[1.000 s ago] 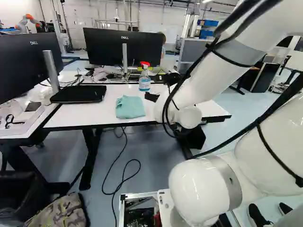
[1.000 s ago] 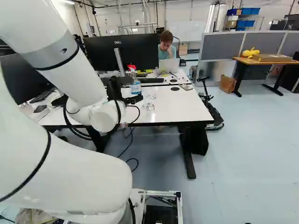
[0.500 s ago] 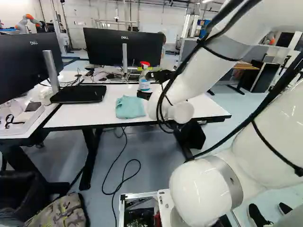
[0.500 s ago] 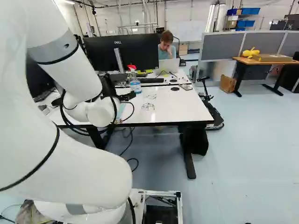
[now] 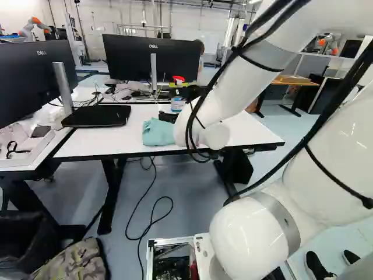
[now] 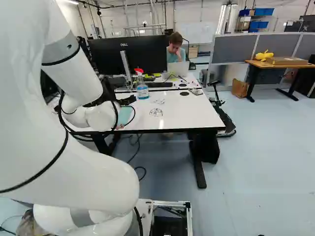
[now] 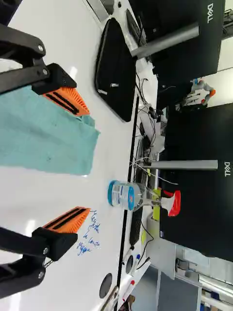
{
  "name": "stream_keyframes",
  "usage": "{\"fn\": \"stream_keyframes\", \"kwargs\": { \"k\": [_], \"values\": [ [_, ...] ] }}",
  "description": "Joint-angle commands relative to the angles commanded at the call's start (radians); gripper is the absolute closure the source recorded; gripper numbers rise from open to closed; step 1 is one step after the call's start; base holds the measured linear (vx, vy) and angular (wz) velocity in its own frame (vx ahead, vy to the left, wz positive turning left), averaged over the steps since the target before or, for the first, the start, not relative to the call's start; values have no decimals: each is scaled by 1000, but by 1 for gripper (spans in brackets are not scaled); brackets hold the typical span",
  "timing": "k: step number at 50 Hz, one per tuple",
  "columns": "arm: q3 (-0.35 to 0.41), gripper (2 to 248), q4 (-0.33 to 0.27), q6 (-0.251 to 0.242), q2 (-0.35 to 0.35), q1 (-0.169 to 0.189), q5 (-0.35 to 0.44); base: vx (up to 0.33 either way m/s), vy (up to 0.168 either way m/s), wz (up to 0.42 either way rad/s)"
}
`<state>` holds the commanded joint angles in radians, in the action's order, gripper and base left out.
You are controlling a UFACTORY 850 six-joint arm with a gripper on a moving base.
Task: Clean the table with the green towel
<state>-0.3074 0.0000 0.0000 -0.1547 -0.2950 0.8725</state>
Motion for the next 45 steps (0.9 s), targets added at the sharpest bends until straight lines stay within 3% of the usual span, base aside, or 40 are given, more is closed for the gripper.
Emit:
{"fn": "stream_keyframes", "kwargs": {
  "k": [13,45],
  "values": [
    [-49,3,9,0,52,-38,-56,0,0,0],
    [-231,3,59,0,232,-70,-379,0,0,0]
  ]
}}
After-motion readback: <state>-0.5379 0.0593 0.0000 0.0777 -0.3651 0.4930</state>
